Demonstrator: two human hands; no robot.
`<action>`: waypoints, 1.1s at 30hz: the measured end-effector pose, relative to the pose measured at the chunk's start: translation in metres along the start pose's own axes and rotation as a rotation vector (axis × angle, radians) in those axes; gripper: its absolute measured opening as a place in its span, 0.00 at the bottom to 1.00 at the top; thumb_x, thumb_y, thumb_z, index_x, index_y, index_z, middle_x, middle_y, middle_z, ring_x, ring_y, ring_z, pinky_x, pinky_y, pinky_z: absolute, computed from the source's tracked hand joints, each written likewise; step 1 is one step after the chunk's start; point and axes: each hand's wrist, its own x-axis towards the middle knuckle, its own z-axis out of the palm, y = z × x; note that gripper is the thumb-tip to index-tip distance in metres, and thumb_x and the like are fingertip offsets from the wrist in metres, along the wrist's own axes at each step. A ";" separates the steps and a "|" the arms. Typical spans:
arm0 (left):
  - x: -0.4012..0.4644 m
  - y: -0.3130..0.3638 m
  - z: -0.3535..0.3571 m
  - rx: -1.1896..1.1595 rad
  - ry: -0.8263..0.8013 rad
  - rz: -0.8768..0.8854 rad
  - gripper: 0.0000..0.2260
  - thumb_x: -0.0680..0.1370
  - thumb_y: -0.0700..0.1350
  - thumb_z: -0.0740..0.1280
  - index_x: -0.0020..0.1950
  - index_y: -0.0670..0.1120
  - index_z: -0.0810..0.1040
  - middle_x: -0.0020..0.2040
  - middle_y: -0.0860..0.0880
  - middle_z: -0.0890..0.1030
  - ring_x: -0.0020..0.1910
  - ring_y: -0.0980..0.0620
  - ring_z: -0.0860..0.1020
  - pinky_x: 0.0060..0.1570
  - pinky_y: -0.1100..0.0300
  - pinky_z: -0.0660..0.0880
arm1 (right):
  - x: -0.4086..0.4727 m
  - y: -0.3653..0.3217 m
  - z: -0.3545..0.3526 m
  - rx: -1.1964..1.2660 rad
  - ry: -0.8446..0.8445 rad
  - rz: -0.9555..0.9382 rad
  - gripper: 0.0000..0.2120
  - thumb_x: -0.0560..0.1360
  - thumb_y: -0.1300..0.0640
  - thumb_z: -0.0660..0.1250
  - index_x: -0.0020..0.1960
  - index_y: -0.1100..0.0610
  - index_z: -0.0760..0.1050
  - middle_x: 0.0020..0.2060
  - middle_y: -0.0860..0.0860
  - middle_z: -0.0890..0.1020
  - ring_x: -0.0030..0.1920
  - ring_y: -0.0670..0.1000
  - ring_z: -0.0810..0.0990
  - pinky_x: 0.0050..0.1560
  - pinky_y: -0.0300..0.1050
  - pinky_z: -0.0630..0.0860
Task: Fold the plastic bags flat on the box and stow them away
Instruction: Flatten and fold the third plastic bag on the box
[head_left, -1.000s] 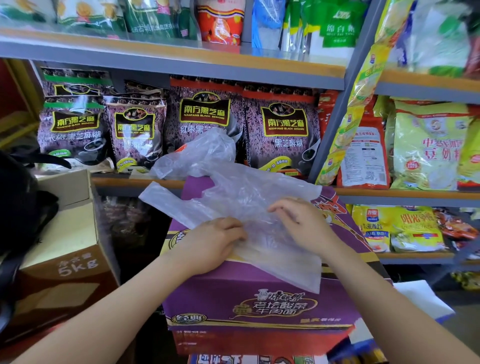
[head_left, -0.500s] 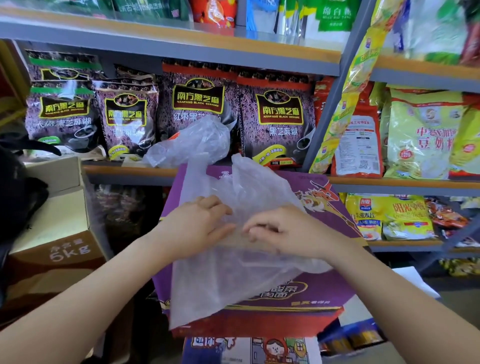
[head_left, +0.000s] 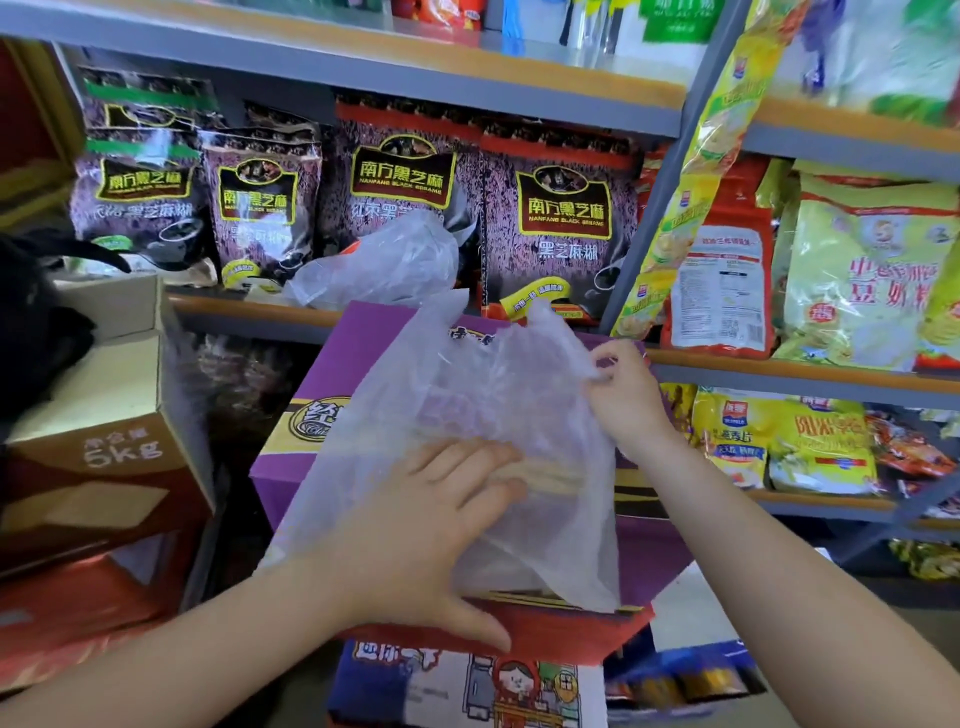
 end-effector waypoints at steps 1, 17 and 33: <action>0.003 0.007 0.000 0.032 0.066 0.022 0.35 0.63 0.72 0.61 0.61 0.49 0.69 0.64 0.49 0.67 0.62 0.50 0.66 0.61 0.55 0.61 | 0.003 0.001 -0.001 0.149 0.034 0.092 0.07 0.72 0.64 0.60 0.46 0.54 0.69 0.40 0.50 0.74 0.44 0.55 0.74 0.40 0.48 0.70; 0.046 -0.035 -0.007 -0.125 0.439 -0.288 0.03 0.72 0.49 0.59 0.41 0.51 0.65 0.34 0.48 0.77 0.27 0.46 0.75 0.22 0.59 0.71 | -0.058 -0.036 -0.037 0.017 -0.198 -0.971 0.19 0.69 0.45 0.67 0.50 0.59 0.79 0.53 0.54 0.79 0.55 0.47 0.74 0.58 0.36 0.67; 0.034 -0.087 -0.018 -0.100 0.576 -0.059 0.10 0.81 0.49 0.53 0.42 0.48 0.66 0.42 0.50 0.74 0.38 0.50 0.71 0.36 0.60 0.69 | -0.089 -0.064 0.018 0.038 0.078 -0.953 0.14 0.72 0.49 0.65 0.35 0.57 0.70 0.22 0.48 0.71 0.29 0.50 0.68 0.25 0.41 0.64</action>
